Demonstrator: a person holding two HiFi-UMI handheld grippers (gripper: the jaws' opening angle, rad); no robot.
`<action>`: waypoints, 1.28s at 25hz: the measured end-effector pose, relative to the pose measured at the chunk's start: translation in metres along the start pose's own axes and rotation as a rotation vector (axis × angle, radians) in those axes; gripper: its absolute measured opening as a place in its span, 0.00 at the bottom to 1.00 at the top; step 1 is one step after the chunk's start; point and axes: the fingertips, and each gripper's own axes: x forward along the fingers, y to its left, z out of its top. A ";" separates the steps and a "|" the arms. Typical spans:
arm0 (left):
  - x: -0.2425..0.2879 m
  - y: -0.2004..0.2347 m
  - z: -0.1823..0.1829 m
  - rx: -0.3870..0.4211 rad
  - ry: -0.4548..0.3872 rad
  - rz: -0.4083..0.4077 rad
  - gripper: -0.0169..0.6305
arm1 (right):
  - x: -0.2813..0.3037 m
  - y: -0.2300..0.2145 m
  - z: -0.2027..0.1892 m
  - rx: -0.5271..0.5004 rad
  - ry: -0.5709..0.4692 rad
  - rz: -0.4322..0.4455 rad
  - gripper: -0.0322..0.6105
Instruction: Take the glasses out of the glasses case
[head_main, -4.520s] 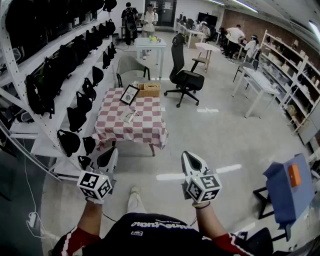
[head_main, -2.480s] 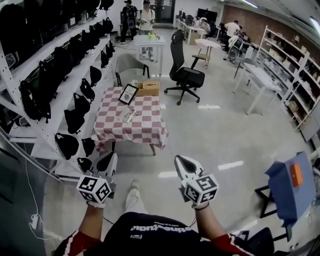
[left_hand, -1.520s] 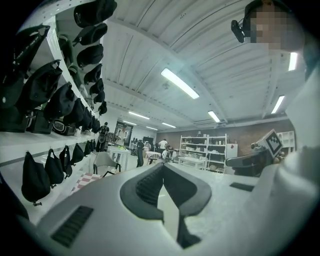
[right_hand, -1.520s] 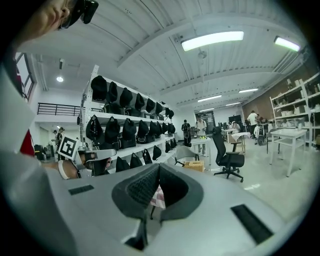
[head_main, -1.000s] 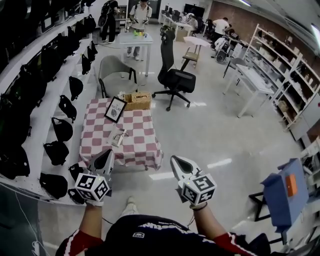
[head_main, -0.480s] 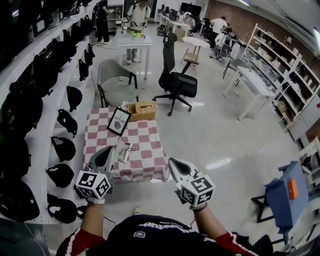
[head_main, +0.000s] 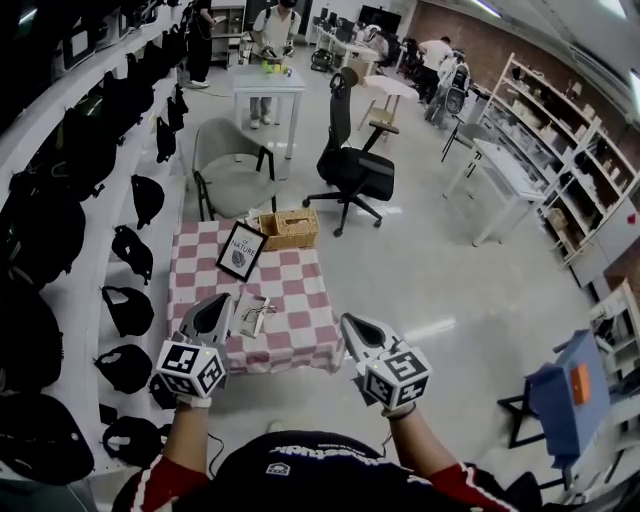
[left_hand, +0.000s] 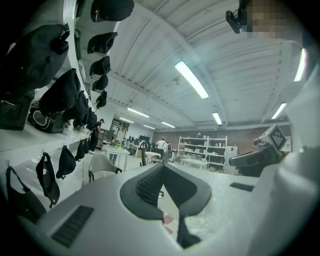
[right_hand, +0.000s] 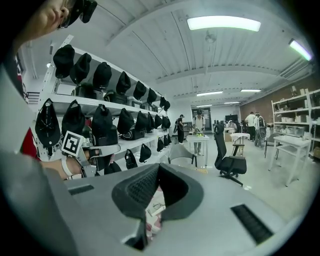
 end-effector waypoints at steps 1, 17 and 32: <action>0.000 0.002 0.000 0.000 0.001 -0.003 0.04 | 0.003 -0.001 -0.002 0.004 0.005 -0.002 0.05; 0.022 0.009 -0.003 0.025 0.031 -0.020 0.04 | 0.032 -0.017 -0.005 0.045 -0.010 0.006 0.05; 0.065 0.024 0.008 0.039 0.009 -0.014 0.04 | 0.085 -0.039 0.014 0.023 -0.023 0.109 0.05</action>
